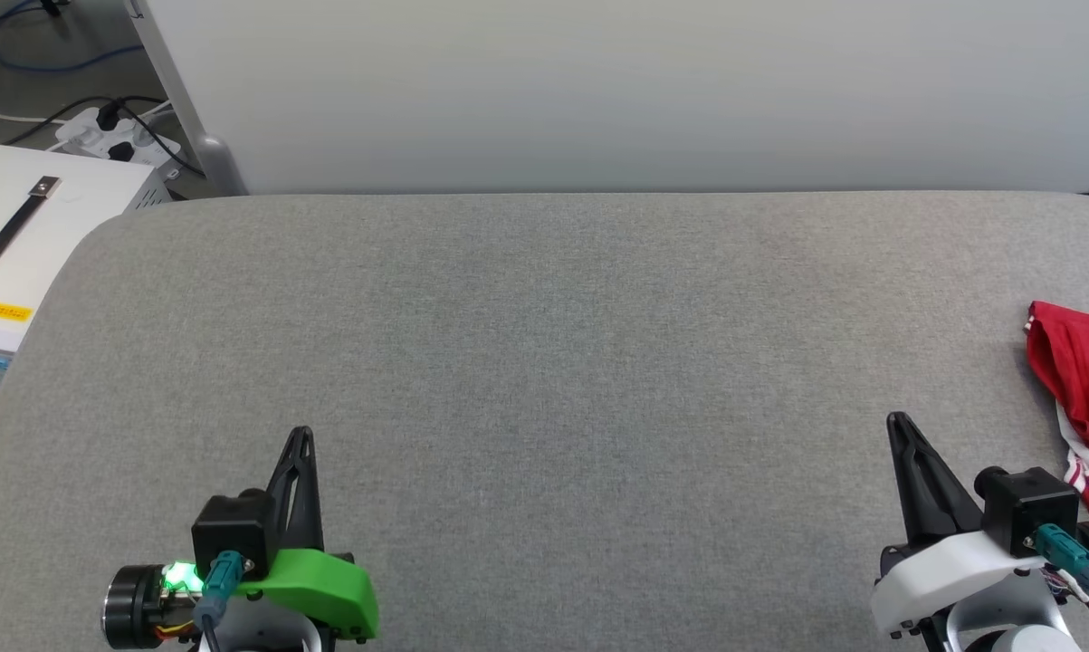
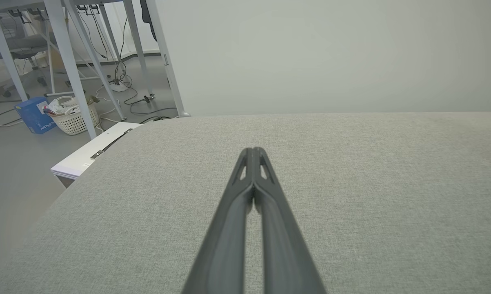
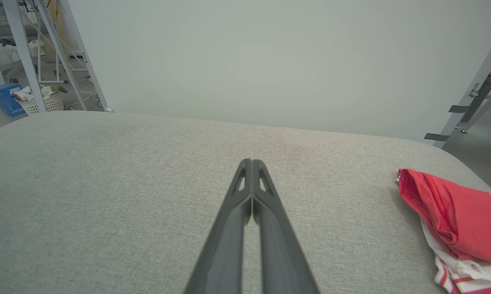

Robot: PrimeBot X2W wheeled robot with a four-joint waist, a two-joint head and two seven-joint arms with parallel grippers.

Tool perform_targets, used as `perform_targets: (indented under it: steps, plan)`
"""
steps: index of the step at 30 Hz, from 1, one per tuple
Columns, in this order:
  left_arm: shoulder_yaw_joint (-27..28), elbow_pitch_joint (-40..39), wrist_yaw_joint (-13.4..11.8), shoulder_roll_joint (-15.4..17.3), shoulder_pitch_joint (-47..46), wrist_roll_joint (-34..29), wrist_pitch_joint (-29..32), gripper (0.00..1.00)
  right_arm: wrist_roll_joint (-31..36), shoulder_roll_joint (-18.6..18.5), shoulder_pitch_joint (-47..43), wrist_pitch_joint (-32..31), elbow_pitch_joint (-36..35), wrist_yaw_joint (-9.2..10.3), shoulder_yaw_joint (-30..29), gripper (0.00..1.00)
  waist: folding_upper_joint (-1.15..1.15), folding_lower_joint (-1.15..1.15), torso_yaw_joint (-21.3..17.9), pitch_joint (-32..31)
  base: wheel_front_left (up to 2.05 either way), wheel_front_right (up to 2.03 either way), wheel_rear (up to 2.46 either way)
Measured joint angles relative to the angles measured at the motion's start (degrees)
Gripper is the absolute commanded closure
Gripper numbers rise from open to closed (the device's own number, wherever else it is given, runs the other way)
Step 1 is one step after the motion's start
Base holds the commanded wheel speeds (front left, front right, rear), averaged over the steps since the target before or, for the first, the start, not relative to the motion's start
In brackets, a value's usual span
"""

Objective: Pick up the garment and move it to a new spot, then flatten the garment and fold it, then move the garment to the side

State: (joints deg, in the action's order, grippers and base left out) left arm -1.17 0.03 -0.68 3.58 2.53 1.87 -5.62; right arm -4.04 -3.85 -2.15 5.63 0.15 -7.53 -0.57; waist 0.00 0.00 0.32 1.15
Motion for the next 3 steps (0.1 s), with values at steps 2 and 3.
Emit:
perform_targets:
  steps: [2,3]
  plan:
    - [0.03,0.0,0.0,-0.01,-0.03,-0.01,0.24,1.0,0.31,0.02,0.01,-0.19,0.0,-0.01,0.02,1.0,0.0,0.0,-0.01,-0.05,0.0,0.0,0.0]
    - [0.07,0.0,0.0,-0.01,-0.04,-0.08,0.43,1.0,0.35,0.03,0.02,-0.3,0.0,-0.01,0.03,1.0,0.0,0.0,-0.02,-0.07,0.0,0.0,0.0]
